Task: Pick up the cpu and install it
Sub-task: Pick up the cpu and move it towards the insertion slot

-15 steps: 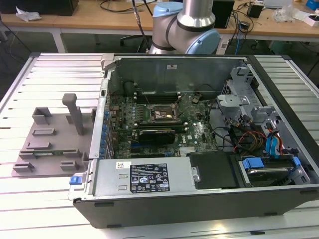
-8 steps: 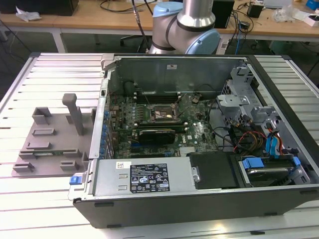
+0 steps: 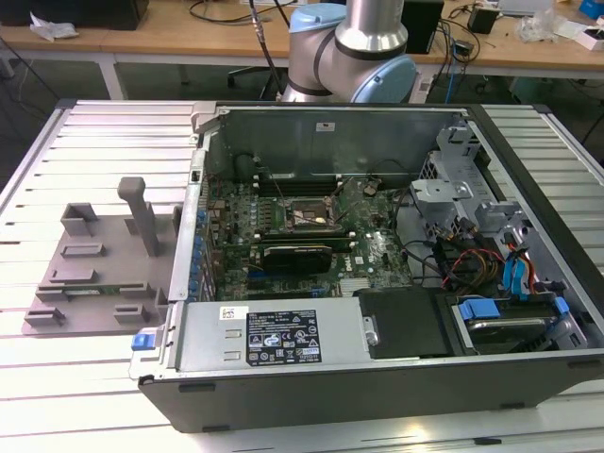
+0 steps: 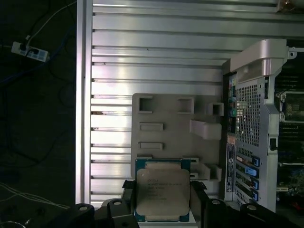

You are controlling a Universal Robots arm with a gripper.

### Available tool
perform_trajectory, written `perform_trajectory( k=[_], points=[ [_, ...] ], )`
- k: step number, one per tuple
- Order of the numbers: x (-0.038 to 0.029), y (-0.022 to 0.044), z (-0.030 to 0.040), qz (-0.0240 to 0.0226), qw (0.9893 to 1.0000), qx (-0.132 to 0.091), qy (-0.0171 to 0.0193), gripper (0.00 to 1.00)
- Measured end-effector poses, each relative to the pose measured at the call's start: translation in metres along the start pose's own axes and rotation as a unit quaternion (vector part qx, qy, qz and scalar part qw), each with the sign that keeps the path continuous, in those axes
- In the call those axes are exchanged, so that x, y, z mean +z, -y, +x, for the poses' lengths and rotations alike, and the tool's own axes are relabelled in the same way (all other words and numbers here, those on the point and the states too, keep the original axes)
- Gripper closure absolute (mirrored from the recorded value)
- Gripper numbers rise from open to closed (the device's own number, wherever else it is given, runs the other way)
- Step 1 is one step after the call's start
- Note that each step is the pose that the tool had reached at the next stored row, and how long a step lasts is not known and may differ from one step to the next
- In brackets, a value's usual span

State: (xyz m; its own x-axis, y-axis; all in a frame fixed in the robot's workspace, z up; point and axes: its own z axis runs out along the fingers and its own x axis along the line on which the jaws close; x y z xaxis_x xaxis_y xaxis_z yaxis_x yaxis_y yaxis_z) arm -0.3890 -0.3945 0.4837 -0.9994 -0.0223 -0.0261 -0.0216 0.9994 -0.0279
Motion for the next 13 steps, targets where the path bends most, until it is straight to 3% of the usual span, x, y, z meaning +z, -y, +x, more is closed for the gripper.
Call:
perform_trajectory(
  k=[2, 4, 6, 11, 13],
  points=[
    [0.0006, 0.0001, -0.002, -0.0042, 1.0, 0.0, 0.0001, 0.45],
    [0.0017, 0.0003, -0.0158, -0.0042, 1.0, 0.0, -0.0002, 0.45],
    [0.0028, 0.0004, -0.0228, -0.0042, 1.0, 0.0, -0.0007, 0.45],
    [0.0132, 0.0006, -0.0402, -0.0043, 1.0, 0.0, -0.0028, 0.45],
    [0.0209, 0.0005, -0.051, -0.0043, 1.0, 0.0, -0.0039, 0.45]
  ],
)
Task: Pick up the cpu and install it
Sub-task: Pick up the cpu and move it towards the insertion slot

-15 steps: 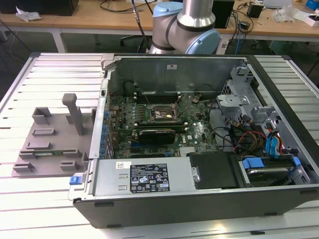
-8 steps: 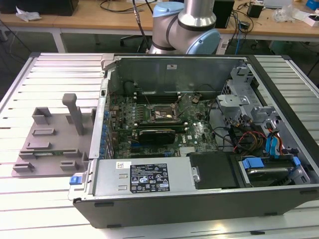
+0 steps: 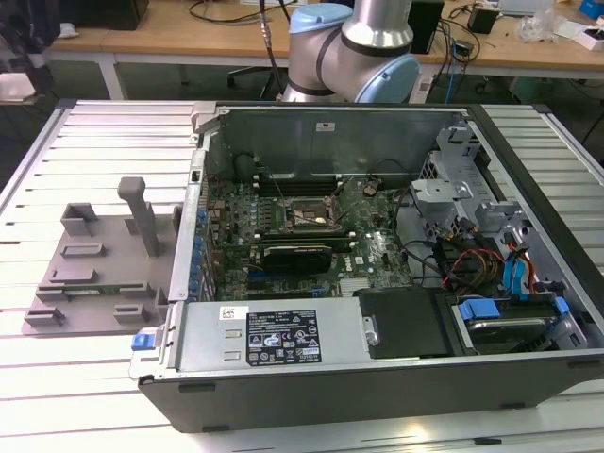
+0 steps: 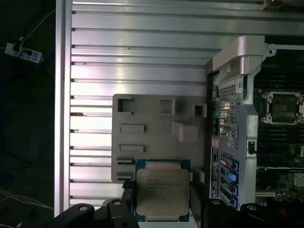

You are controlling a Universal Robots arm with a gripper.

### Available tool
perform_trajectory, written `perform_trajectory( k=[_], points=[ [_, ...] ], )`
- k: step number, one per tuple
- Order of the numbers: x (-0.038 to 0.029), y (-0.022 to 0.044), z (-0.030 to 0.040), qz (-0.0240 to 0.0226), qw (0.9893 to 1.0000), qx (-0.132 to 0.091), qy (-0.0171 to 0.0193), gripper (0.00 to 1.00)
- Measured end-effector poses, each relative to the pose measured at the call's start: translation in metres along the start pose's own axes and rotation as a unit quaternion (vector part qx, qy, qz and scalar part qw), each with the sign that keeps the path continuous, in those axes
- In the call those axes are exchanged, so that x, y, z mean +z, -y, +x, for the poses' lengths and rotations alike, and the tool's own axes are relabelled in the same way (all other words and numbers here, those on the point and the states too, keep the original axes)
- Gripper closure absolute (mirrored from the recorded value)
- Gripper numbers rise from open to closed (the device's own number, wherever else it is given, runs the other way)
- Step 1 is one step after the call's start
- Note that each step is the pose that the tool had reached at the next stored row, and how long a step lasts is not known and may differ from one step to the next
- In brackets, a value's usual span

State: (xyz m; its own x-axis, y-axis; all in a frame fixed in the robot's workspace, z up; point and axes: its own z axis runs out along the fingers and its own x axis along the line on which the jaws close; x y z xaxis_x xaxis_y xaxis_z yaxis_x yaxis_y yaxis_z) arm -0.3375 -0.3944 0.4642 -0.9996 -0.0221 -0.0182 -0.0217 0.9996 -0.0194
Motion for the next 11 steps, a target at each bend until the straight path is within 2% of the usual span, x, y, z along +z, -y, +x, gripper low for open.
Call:
perform_trajectory(
  k=[3, 11],
  points=[
    [0.0098, 0.0001, -0.0113, 0.0, 1.0, 0.0, -0.0007, 0.45],
    [0.0224, 0.0002, -0.0258, 0.0, 1.0, 0.0, -0.0009, 0.45]
  ],
)
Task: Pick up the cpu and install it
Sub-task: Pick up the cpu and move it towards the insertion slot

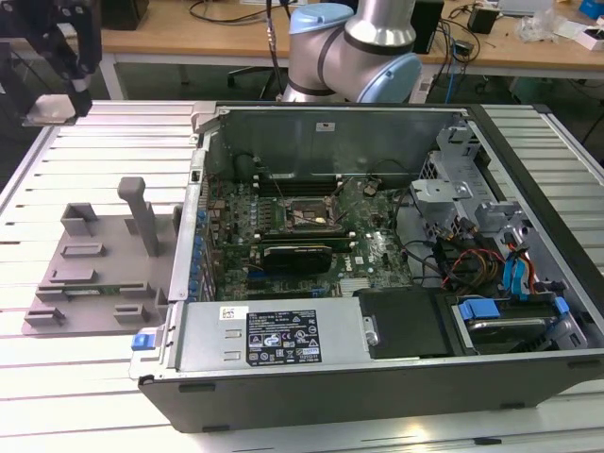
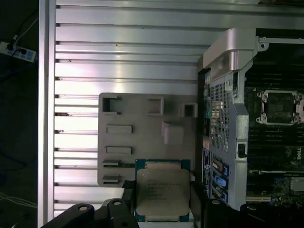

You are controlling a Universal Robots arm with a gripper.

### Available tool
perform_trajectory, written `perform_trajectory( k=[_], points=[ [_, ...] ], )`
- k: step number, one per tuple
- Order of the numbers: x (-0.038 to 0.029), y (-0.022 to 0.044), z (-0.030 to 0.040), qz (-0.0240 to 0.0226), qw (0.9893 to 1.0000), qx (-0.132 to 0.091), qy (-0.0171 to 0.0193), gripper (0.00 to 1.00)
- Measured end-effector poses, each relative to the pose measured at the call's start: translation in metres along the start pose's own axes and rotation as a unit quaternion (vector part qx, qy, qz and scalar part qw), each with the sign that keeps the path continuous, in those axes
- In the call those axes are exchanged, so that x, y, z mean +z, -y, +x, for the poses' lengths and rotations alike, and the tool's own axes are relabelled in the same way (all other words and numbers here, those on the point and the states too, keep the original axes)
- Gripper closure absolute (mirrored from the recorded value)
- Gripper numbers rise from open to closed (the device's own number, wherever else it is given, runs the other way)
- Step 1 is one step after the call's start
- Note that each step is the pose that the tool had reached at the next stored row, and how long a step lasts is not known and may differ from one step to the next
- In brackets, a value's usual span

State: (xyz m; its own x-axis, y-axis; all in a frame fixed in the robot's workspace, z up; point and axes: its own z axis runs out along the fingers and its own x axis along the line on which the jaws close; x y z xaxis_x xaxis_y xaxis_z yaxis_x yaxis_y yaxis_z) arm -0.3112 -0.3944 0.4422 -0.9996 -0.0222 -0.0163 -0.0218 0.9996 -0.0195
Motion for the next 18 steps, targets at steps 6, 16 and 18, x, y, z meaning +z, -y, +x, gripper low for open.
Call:
perform_trajectory(
  k=[6, 16, 18],
  points=[
    [0.0065, 0.0, -0.0072, -0.0001, 1.0, 0.0, 0.0, 0.45],
    [0.0187, 0.0001, -0.0203, 0.0, 1.0, 0.0, 0.0, 0.45],
    [0.021, 0.0001, -0.0245, 0.0, 1.0, 0.0, 0.0, 0.45]
  ],
)
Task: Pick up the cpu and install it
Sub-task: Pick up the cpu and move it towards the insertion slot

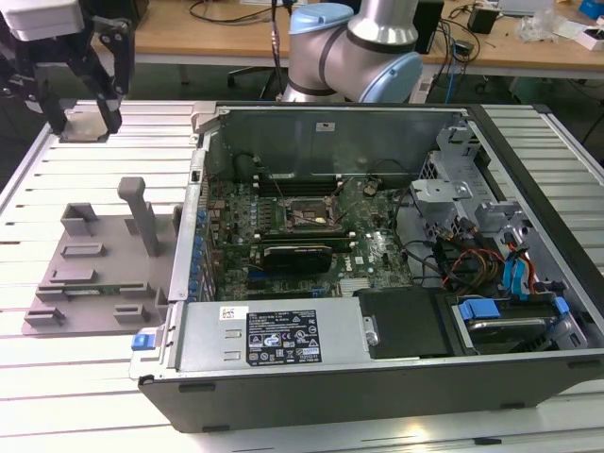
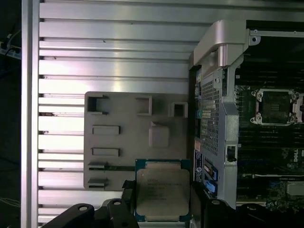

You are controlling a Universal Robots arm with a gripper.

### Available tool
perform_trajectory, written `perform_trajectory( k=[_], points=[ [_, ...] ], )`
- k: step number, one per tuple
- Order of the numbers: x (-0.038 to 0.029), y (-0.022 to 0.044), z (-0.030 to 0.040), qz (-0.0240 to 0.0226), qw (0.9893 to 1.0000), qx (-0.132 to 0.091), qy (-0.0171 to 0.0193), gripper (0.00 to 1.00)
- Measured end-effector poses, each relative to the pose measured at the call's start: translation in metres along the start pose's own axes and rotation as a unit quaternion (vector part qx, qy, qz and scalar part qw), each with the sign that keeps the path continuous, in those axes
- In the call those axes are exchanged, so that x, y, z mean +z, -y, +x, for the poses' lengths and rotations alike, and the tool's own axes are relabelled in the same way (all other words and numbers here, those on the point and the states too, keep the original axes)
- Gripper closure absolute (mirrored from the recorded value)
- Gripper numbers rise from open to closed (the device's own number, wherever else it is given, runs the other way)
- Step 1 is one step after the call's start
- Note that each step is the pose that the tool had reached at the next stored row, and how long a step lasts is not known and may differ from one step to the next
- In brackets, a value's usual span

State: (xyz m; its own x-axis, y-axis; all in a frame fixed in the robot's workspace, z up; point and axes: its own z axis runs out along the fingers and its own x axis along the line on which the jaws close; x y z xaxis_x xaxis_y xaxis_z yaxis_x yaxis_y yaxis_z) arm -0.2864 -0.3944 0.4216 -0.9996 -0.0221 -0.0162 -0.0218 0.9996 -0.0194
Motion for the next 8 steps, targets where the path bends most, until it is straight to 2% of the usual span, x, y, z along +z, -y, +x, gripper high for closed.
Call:
perform_trajectory(
  k=[1, 2, 3, 4, 5, 8],
  points=[
    [0.0017, 0.0, -0.003, 0.0, 1.0, 0.0, 0.0, 0.45],
    [0.007, 0.0002, -0.0162, 0.0, 1.0, 0.0, 0.0, 0.45],
    [0.0093, 0.0003, -0.0243, 0.0, 1.0, 0.0, 0.0, 0.45],
    [0.0127, 0.0006, -0.0374, 0.0, 1.0, 0.0, -0.0002, 0.45],
    [0.0174, 0.0008, -0.0563, 0.0, 1.0, 0.0, -0.0005, 0.45],
    [0.0195, 0.0009, -0.0655, -0.0001, 1.0, 0.0, -0.0005, 0.45]
  ],
)
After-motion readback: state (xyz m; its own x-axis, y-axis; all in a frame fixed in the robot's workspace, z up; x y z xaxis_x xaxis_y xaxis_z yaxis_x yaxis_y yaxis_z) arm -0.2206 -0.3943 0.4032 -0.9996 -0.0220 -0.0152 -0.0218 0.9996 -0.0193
